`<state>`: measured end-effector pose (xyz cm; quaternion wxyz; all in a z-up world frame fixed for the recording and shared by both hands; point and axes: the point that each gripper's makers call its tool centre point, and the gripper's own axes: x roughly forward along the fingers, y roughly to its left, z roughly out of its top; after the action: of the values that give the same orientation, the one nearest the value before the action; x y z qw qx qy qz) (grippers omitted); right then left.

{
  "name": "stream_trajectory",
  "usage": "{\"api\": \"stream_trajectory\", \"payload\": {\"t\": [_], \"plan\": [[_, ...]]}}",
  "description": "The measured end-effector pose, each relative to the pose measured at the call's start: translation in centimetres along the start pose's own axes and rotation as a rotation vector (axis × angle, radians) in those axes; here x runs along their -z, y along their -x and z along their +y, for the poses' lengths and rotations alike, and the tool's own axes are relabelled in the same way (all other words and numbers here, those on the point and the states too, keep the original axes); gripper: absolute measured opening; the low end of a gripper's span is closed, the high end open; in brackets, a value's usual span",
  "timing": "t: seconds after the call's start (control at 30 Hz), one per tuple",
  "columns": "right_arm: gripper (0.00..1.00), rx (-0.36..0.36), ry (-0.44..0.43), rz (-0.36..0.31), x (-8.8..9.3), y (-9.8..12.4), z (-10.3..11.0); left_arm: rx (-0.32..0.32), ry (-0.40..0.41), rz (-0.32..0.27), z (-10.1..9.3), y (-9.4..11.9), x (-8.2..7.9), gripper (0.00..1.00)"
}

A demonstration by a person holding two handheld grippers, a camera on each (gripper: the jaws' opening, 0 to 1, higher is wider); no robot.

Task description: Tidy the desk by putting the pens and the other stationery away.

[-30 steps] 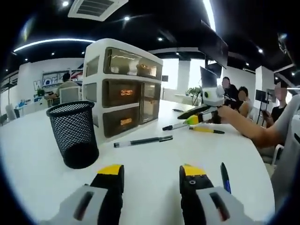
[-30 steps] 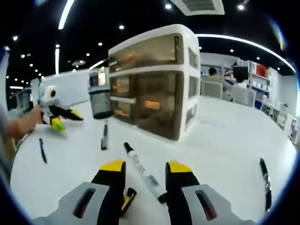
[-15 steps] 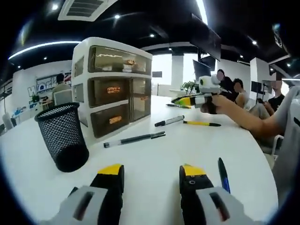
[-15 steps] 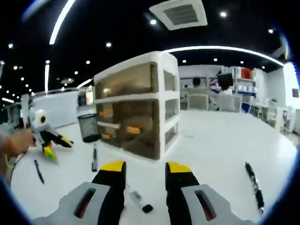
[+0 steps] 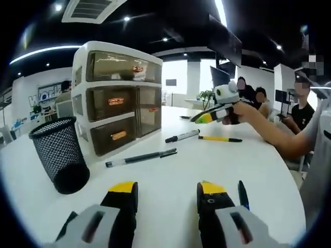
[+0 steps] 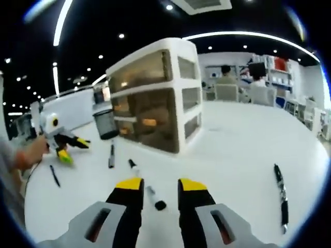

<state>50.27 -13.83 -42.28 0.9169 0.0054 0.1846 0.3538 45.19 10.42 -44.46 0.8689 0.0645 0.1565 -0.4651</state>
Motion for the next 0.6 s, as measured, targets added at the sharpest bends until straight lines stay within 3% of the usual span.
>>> {"api": "stream_trajectory", "payload": {"t": [0.17,0.3,0.43,0.6], "plan": [[0.2,-0.014,0.096,0.115,2.3,-0.1,-0.3,-0.016,0.014,-0.006,0.6,0.4,0.2,0.45],[0.2,-0.048,0.148,0.057,1.1,-1.1,0.9,-0.011,0.007,-0.013,0.4,0.6,0.0,0.45],[0.2,-0.083,0.172,0.049,0.5,-1.9,2.4,-0.012,-0.001,-0.005,0.3,0.6,0.4,0.45],[0.21,-0.097,0.167,0.123,1.3,-2.6,2.9,-0.011,0.008,0.008,0.3,0.3,0.9,0.45]]}}
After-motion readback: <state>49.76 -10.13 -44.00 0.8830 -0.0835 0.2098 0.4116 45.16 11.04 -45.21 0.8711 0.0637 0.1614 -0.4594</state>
